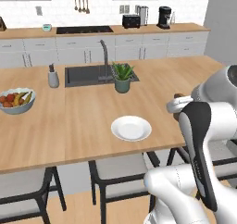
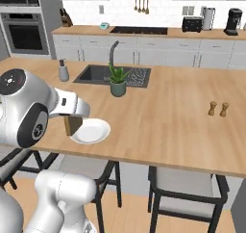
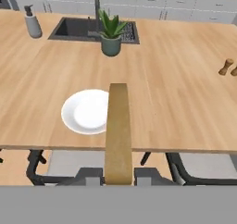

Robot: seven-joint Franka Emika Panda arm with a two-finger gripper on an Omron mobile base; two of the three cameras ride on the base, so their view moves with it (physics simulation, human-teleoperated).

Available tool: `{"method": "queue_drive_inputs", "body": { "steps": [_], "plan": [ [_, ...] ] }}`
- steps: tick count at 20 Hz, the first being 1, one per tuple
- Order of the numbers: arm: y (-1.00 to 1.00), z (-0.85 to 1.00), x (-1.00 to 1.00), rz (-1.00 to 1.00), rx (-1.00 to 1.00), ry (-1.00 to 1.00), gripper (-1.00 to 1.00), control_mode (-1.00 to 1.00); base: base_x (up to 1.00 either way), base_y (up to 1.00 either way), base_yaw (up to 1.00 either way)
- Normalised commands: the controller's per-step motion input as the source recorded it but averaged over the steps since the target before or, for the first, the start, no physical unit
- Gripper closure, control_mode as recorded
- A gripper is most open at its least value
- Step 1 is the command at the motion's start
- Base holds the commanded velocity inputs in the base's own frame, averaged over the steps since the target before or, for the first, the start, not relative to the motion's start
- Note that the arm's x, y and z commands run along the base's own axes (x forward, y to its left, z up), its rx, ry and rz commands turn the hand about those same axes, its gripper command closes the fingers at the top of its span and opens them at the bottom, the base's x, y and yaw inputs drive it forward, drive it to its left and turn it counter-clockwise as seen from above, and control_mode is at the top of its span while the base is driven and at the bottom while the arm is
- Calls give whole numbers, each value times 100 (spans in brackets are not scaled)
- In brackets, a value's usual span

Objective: Start the toaster. Once the lever pops up, take the bread to the plate on the dining counter.

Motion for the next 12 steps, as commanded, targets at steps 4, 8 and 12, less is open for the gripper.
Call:
{"method": "queue_drive_inputs", "body": {
  "steps": [4,8,12],
  "plan": [
    [0,0,0,0,0,0,100,100,51,52,-22],
    [0,0,0,0,0,0,100,100,9,36,-6],
    [0,0,0,0,0,0,100,100,-11,17,0]
  ]
}}
